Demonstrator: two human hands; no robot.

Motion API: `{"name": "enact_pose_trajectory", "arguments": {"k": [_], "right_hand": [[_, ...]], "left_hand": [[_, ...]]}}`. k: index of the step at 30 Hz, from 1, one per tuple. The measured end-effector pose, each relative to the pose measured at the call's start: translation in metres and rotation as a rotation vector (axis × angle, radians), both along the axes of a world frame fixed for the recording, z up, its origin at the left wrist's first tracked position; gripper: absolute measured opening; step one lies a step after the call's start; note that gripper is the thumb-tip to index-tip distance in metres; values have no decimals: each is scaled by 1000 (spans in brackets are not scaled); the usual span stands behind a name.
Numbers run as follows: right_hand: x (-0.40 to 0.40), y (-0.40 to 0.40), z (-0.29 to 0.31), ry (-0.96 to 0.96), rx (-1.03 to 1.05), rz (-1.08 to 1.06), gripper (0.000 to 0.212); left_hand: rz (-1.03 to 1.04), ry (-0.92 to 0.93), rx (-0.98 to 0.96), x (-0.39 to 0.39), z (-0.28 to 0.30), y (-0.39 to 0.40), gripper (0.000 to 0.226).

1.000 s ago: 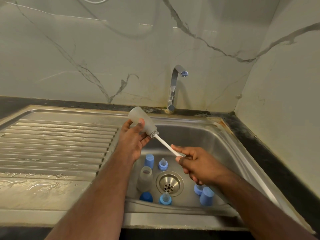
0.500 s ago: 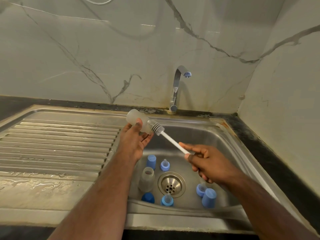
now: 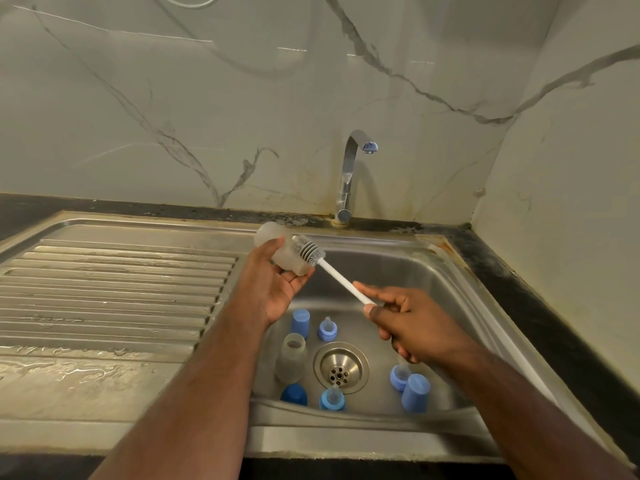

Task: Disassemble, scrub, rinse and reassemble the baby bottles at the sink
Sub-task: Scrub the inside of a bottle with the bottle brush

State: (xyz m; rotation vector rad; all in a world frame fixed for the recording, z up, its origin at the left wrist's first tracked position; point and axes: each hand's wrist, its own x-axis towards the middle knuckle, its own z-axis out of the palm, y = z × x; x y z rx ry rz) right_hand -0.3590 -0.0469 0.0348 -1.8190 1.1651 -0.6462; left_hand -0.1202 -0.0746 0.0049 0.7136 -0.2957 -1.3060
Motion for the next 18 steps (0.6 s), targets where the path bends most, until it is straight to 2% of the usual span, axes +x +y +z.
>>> {"name": "enact_pose_trajectory", "arguments": {"k": [2, 5, 8, 11, 18], "right_hand": [[1, 0, 0, 26, -17, 3, 37], [-2, -4, 1, 57, -40, -67, 37], [-2, -1, 1, -10, 1, -55, 38], [2, 2, 1, -51, 13, -13, 38], [1, -2, -2, -37, 22, -65, 39]], "left_hand": [[44, -44, -15, 0, 0, -2, 62], [26, 2, -35, 0, 1, -1, 57], [12, 9, -31, 1, 1, 0, 50], [29, 14, -24, 3, 1, -2, 51], [13, 57, -68, 1, 2, 0, 47]]}}
